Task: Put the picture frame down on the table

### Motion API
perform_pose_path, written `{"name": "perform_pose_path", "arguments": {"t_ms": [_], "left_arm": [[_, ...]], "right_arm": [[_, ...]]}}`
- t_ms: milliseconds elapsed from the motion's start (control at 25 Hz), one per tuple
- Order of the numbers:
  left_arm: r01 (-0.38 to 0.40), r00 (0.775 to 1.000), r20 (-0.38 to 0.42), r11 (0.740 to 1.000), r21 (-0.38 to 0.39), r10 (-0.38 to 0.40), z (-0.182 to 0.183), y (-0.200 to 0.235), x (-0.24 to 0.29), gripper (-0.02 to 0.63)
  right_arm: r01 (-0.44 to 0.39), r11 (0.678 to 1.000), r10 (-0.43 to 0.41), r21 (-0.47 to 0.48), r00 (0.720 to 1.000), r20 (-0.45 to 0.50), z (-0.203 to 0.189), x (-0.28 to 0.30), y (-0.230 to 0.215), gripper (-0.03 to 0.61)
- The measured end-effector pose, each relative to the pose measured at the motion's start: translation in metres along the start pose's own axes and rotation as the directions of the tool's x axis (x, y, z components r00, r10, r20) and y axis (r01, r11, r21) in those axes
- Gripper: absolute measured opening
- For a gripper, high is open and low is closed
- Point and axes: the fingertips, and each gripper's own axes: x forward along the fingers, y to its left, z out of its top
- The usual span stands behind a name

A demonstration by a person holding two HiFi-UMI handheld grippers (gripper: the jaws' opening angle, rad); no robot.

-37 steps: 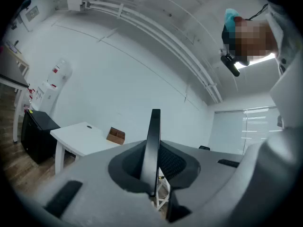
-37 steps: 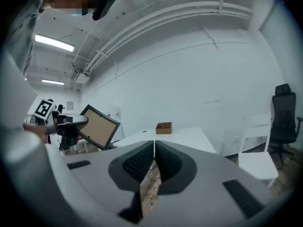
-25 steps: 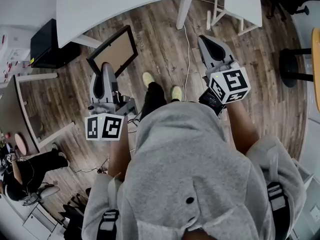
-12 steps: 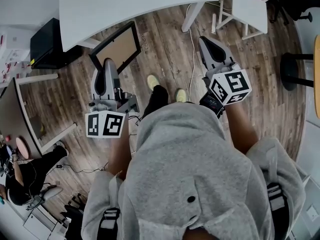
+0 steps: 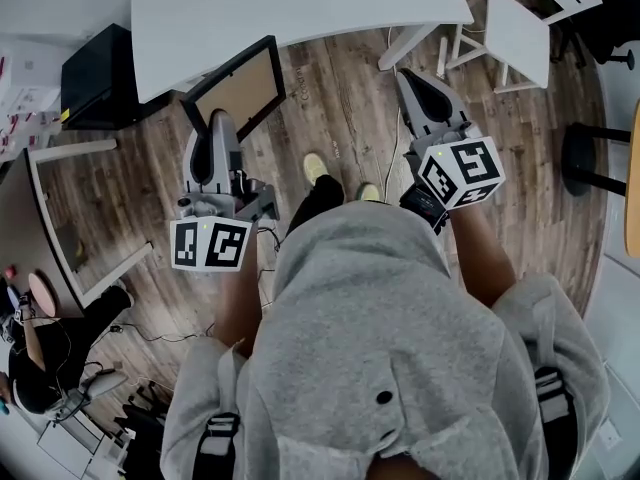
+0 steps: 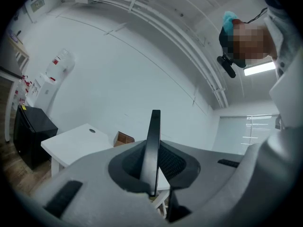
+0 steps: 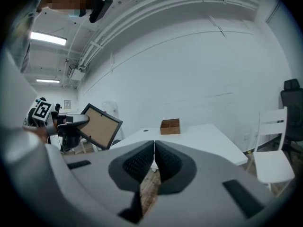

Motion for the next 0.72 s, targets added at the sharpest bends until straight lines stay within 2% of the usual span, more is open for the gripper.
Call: {"name": "perform_pose_path", "arguments": {"t_ms": [360,720], "left_arm": [[0.005,1.0,0.007,1.0,-0.011,-0.005,0.02,0.041,0.022,0.055],[0.04,0.999,0.004,0.999,-0.034,-0.04,0.021,0.054,0.027,0.055]], "right_arm": [[0.01,1.0,-0.011,-0.017,1.0,-0.018,0.011,0.046,0.018,0.028],[0.026,0.999,-0.027,-0.032,0.999,-0.021,0.011,0.057,0.032,0.028]]}}
